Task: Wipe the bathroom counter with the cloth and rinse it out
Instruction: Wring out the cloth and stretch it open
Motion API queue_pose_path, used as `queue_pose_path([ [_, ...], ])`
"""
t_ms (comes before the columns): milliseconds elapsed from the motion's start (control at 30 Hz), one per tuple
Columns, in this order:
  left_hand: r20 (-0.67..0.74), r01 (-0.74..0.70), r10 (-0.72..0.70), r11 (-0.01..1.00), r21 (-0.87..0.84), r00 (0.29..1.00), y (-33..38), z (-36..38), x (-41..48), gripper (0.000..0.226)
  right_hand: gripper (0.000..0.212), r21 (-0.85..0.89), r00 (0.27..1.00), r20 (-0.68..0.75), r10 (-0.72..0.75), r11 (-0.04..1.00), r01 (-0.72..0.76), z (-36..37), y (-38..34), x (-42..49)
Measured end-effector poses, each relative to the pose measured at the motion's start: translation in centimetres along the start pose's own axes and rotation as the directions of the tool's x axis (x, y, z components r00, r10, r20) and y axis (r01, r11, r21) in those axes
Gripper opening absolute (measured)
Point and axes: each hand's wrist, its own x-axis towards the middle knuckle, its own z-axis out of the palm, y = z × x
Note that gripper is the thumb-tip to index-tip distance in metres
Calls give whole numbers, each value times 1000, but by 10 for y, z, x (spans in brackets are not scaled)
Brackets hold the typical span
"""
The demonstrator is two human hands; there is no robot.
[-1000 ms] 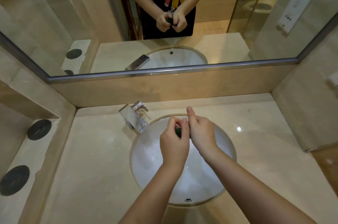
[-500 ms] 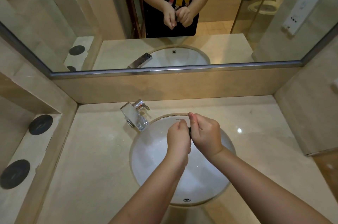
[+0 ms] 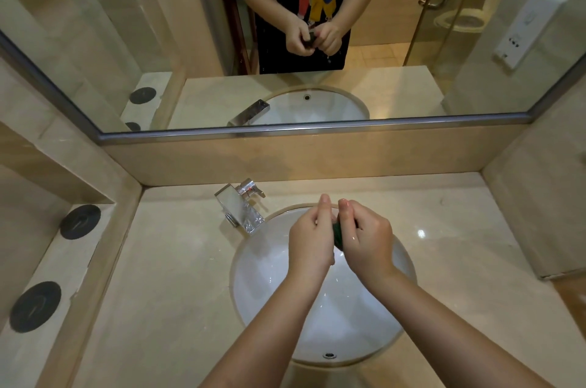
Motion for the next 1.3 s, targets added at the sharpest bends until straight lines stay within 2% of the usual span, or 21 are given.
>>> queue_pose_path([
  [67,-39,-89,93,993,80,995,2,0,-1,45,40,99,984,67,166,980,-172,-1,-6,-2],
  [133,-53,-199,209,969,145,977,0,-4,1,39,31,194,932,190,307,919,-342,-6,-13,4],
  [167,-34,-291,303,935,201,952,-3,-7,3,38,32,230,875,299,381,861,-454,-10,-16,9],
  [200,1,-414,432,863,291,902,-8,-11,5,36,38,227,773,444,454,777,-587,-15,-19,16],
  [267,123,-651,684,599,467,719,-17,-18,12,27,54,88,500,687,527,623,-777,-28,-27,28],
  [300,186,-714,750,477,513,634,-21,-21,16,24,62,6,407,742,533,601,-799,-31,-29,32],
  [333,232,-749,779,403,527,583,-25,-22,19,21,69,-63,355,761,543,606,-793,-33,-28,35],
  [400,263,-769,780,390,506,568,-28,-23,20,19,77,-143,324,749,578,618,-773,-31,-29,40],
  [467,193,-733,749,502,460,634,-30,-22,16,23,71,-170,390,685,616,655,-736,-28,-32,40],
  [567,-30,-577,625,738,351,780,-29,-11,10,27,62,-109,586,532,611,736,-668,-19,-29,32],
  [633,-179,-426,488,855,295,854,-26,-1,7,33,68,-11,689,472,550,785,-619,-9,-25,22],
  [700,-246,-333,392,910,248,886,-22,7,5,39,79,-9,738,421,527,816,-578,-2,-24,15],
  [767,-272,-282,326,941,188,905,-19,13,4,40,79,22,785,356,508,835,-550,2,-22,12],
  [867,-258,-206,229,972,115,939,-13,17,5,41,68,101,879,232,417,888,-448,2,-19,9],
  [967,-201,-116,135,988,102,970,-10,18,4,41,64,62,940,162,299,948,-312,2,-11,3],
  [1067,-134,-43,49,998,46,990,-15,16,7,37,53,-4,994,86,67,998,-66,1,-5,2],
  [1167,-66,56,-60,997,-53,996,-19,13,9,34,56,-71,984,18,-177,981,178,2,2,5],
  [1300,52,125,-127,991,46,991,-14,8,8,34,65,-145,955,-6,-296,946,292,2,12,8],
])
